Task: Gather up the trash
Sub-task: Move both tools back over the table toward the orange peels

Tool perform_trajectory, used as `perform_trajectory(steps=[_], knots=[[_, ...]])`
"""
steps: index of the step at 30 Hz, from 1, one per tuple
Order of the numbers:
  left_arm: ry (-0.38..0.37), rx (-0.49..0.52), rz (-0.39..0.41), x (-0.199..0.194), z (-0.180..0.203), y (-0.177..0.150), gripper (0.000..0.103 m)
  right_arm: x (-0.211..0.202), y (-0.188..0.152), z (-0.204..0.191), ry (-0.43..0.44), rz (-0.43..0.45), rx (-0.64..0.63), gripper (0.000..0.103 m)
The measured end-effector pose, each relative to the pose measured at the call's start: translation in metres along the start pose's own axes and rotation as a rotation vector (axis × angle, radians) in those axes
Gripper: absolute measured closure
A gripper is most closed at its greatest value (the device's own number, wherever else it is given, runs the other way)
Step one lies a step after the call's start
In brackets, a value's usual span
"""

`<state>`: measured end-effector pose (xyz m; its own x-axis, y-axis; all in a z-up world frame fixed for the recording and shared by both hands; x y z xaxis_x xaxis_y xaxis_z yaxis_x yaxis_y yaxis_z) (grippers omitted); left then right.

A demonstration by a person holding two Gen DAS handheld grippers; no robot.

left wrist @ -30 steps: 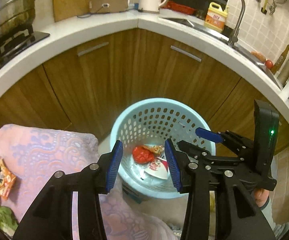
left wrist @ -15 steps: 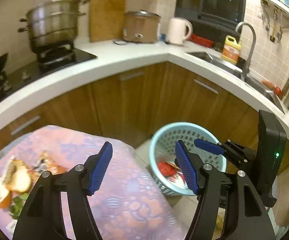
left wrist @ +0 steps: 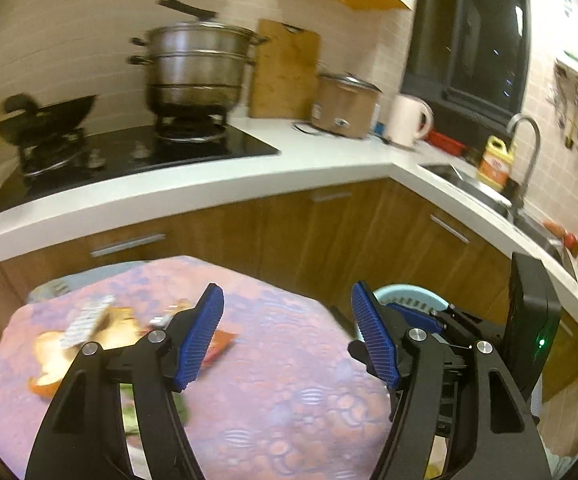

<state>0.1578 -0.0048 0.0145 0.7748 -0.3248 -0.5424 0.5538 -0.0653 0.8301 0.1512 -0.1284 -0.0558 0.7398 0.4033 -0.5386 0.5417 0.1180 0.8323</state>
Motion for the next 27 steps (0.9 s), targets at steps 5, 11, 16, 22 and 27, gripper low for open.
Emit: perform_trajectory(steps=[5, 11, 16, 22, 27], knots=[[0.086, -0.049, 0.055, -0.028, -0.058, -0.006, 0.035, 0.023, 0.004, -0.033, 0.027, -0.009, -0.041, 0.043], [0.199, -0.145, 0.079, -0.052, -0.139, -0.028, 0.035, 0.054, 0.009, -0.063, 0.014, -0.022, -0.071, 0.043], [0.295, -0.231, 0.070, -0.058, -0.207, -0.057, 0.035, 0.080, 0.012, -0.070, 0.003, -0.025, -0.055, 0.043], [0.277, -0.360, 0.033, -0.043, -0.273, -0.094, 0.036, 0.112, 0.004, -0.069, -0.022, -0.046, -0.051, 0.043], [0.227, -0.410, -0.009, -0.020, -0.286, -0.112, 0.037, 0.128, -0.004, -0.061, -0.033, -0.073, -0.026, 0.043]])
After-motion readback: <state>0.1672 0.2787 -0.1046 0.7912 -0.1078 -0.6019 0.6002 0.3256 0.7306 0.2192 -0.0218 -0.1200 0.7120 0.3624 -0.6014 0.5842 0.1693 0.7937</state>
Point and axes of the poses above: each gripper's, at about its wrist camera, not at the fingertips, and x roughly the way its jaws point, z to its right, y to its top, the point moved 8 cm from there along x, roughly the way its jaws point, and after that the axes turned 1 degree about x, right-handed, at the moved point
